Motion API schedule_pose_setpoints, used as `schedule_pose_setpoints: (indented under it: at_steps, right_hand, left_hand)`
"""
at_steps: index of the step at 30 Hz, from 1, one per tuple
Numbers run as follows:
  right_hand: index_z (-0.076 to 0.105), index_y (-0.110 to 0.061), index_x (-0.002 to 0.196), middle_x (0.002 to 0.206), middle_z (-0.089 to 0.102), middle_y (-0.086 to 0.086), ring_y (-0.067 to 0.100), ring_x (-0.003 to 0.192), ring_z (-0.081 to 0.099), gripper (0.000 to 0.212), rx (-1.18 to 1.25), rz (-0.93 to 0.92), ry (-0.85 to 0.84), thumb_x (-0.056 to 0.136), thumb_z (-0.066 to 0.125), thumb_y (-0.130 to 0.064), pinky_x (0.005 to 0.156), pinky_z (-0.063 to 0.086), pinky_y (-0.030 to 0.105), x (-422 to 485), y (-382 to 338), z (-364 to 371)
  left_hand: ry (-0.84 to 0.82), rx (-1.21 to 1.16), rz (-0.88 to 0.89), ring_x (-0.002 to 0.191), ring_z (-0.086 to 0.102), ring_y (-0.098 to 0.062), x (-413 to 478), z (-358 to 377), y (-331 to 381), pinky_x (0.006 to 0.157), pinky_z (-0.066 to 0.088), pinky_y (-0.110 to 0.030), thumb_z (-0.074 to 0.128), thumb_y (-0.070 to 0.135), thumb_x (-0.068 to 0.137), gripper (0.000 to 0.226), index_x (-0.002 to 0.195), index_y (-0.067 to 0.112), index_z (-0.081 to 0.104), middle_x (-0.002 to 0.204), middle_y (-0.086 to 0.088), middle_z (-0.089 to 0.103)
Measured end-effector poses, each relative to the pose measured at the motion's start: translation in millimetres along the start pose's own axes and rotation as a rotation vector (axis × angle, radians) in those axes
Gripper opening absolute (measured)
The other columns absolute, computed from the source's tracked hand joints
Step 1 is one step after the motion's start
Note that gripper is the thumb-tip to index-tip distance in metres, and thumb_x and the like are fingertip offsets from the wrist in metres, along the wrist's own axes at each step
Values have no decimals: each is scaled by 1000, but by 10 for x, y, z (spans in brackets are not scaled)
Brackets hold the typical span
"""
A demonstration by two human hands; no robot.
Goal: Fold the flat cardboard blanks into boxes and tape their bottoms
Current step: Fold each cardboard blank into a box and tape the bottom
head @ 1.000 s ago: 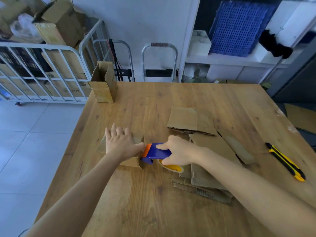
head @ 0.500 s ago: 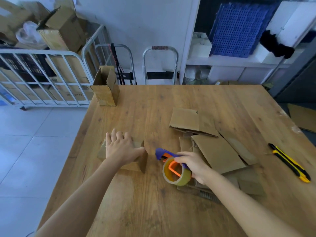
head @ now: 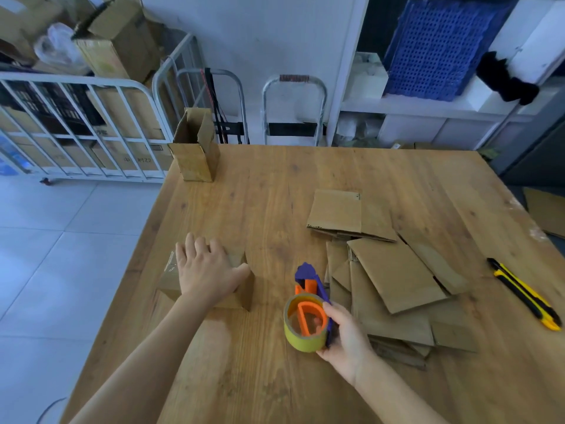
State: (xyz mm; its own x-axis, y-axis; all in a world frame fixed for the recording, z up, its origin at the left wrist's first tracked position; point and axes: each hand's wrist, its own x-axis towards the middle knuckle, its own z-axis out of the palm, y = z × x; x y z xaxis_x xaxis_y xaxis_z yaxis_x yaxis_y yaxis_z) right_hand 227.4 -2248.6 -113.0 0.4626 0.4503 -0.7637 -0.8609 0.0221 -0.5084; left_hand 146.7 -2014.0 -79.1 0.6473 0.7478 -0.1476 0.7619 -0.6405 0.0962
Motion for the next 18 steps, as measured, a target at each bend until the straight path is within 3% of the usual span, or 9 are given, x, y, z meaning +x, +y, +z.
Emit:
schedule_pose_setpoints:
  at_steps: [3,6,8,11,13,14,16,18]
  right_hand:
    - [60,-26,119,115,67,6,26,109,60,30,-182,-67,70,89,62,-19,88,50,43,18,195,-9]
    - [56,-32,127,114,65,-8,14,108,60,34,-513,-208,142,93,59,-30,97,48,40,8,307,-7]
    - [55,-33,130,111,65,-16,6,105,59,36,-702,-315,188,94,57,-34,94,49,31,-20,334,5]
    - [57,-30,129,102,65,-17,-1,93,59,36,-943,-414,239,95,52,-39,74,47,14,-64,365,8]
    - [61,-28,121,98,65,-10,1,86,59,36,-1071,-478,283,93,49,-47,70,49,15,-56,404,0]
    - [62,-26,121,103,64,-5,2,88,57,41,-1144,-506,323,91,48,-50,77,50,19,-43,427,-11]
    - [54,-17,132,124,54,4,9,104,50,49,-1256,-531,437,93,49,-47,92,42,20,-64,461,-4]
    - [46,-10,139,134,48,6,16,120,45,63,-1296,-739,477,94,42,-54,97,38,25,-161,491,67]
  left_hand:
    - [4,-7,-5,146,2,-34,-12,-7,4,118,-2,-50,39,61,75,77,132,9,42,149,-17,30]
    - [-8,-1,-4,146,1,-34,-13,-11,3,118,-2,-51,38,62,76,80,135,9,39,151,-18,28]
    - [-18,4,-2,146,0,-35,-16,-10,4,118,-3,-52,38,61,76,79,136,10,38,151,-19,27]
    - [-39,-4,18,146,-1,-35,-35,-11,0,117,-5,-54,37,62,80,76,138,13,36,152,-18,26]
    - [-78,-36,23,147,-3,-34,-28,-30,-18,115,-8,-53,32,69,85,79,142,15,34,154,-17,23]
    - [-104,-88,20,147,-4,-33,-7,-49,-46,115,-9,-52,30,69,88,76,143,16,34,155,-16,22]
    - [-153,-239,38,147,-2,-32,29,-150,-132,115,-6,-53,29,51,98,57,142,14,36,154,-14,25]
    - [-172,-319,93,147,4,-31,42,-263,-239,118,1,-51,35,27,101,47,145,10,33,154,-12,27]
